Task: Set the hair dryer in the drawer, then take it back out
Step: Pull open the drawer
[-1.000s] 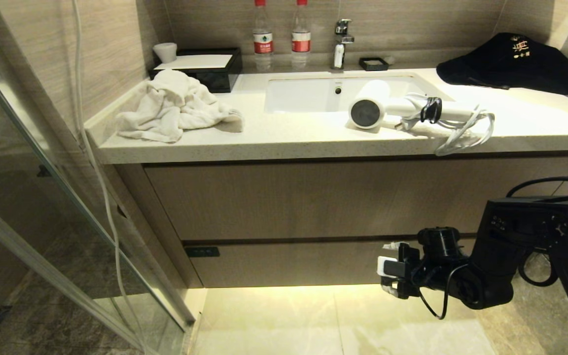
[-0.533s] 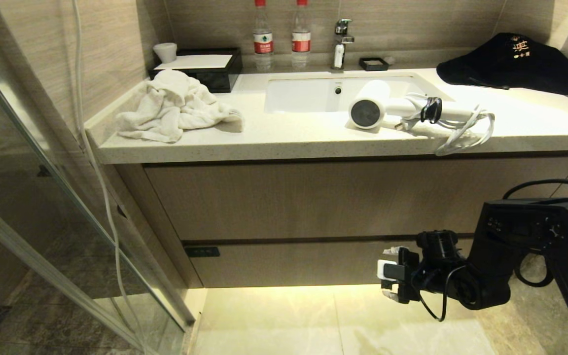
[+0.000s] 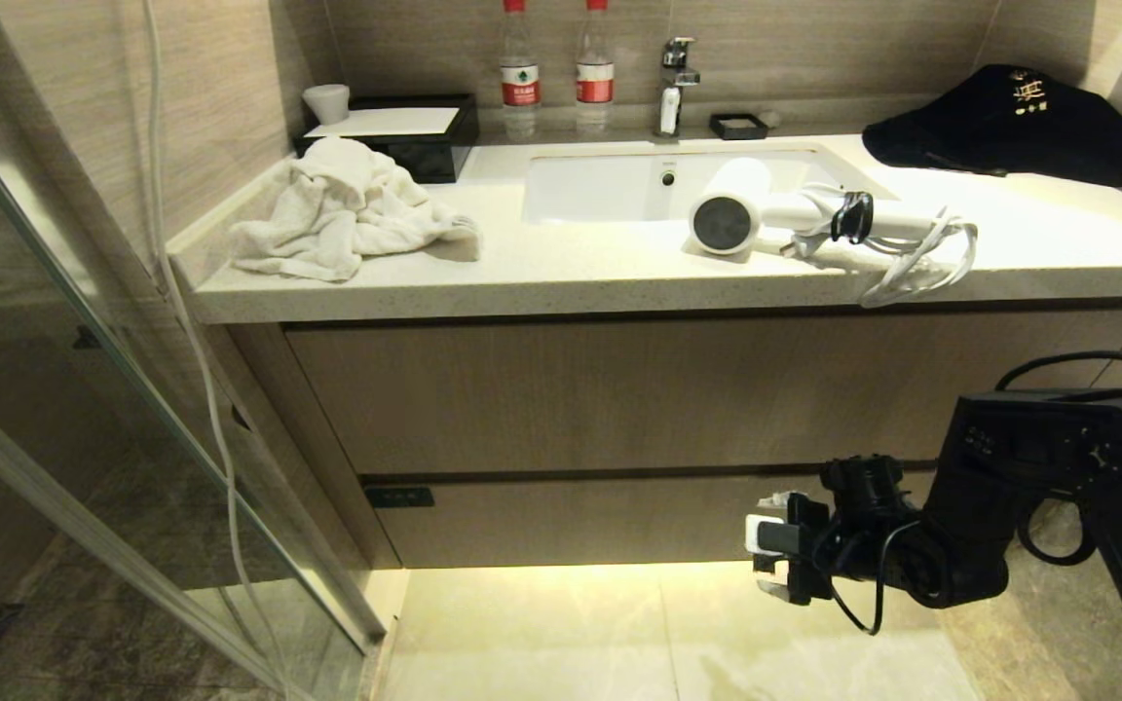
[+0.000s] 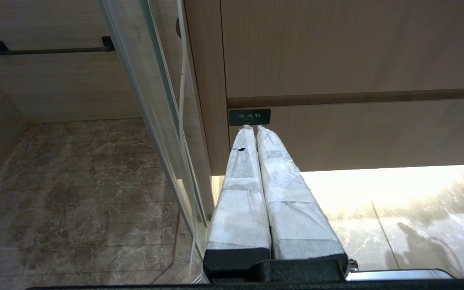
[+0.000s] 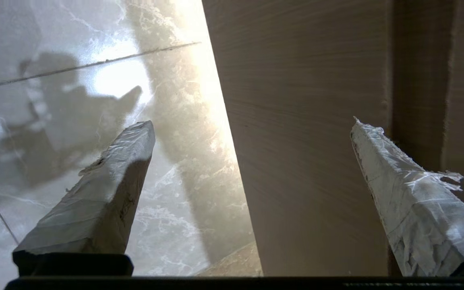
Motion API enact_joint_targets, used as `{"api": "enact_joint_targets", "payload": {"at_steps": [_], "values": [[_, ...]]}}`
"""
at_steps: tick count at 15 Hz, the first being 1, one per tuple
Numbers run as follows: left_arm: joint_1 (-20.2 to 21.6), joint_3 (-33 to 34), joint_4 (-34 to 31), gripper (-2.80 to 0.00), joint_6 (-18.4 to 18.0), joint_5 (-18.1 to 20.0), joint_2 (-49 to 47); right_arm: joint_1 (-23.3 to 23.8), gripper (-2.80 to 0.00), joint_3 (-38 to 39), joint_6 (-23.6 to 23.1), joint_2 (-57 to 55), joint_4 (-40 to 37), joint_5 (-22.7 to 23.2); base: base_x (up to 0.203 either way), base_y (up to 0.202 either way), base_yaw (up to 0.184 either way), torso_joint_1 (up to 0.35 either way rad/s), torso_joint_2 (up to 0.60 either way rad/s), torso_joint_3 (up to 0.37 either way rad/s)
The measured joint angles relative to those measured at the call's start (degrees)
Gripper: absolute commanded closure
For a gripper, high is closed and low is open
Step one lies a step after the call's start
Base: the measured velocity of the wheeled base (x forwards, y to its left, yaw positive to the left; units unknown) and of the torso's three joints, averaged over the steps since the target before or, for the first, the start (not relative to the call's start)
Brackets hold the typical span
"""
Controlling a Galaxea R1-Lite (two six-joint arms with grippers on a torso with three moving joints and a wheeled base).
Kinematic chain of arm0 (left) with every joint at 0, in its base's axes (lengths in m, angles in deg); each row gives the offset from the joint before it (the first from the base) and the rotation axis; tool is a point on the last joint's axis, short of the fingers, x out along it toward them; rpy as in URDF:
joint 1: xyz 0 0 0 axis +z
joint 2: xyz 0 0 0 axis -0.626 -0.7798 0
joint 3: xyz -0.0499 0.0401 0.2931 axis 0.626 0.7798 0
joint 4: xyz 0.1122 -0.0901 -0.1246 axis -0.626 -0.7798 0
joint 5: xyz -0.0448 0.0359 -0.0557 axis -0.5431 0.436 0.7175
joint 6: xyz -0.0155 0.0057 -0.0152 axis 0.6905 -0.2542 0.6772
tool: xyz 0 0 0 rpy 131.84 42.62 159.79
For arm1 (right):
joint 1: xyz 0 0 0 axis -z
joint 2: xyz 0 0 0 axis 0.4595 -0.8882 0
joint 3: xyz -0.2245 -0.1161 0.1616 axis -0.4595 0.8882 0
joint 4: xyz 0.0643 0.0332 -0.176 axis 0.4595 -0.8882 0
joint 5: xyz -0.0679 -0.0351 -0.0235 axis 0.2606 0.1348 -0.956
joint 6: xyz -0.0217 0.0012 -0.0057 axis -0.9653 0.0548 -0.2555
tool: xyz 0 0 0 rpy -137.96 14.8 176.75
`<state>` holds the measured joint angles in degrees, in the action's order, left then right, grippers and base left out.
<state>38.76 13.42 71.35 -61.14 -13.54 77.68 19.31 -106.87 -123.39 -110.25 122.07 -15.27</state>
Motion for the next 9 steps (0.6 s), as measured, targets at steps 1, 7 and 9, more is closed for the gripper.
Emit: {"api": "enact_joint_targets", "payload": {"at_steps": [1,7,9], "values": [[0.0,0.0,0.0,0.0,0.0,0.0,0.0,-0.02,-2.8,0.26,1.18,0.95,-0.58,-0.11,0.0,0.0,0.0,0.0,0.0,0.0],[0.0,0.0,-0.02,0.0,0.0,0.0,0.0,0.0,-2.8,5.4,11.29,10.03,-5.87,-0.41,0.0,0.0,0.0,0.0,0.0,0.0],[0.0,0.0,-0.02,0.0,0.0,0.0,0.0,0.06,-2.8,6.84,14.15,12.48,-8.02,-0.45,0.0,0.0,0.0,0.0,0.0,0.0]]}}
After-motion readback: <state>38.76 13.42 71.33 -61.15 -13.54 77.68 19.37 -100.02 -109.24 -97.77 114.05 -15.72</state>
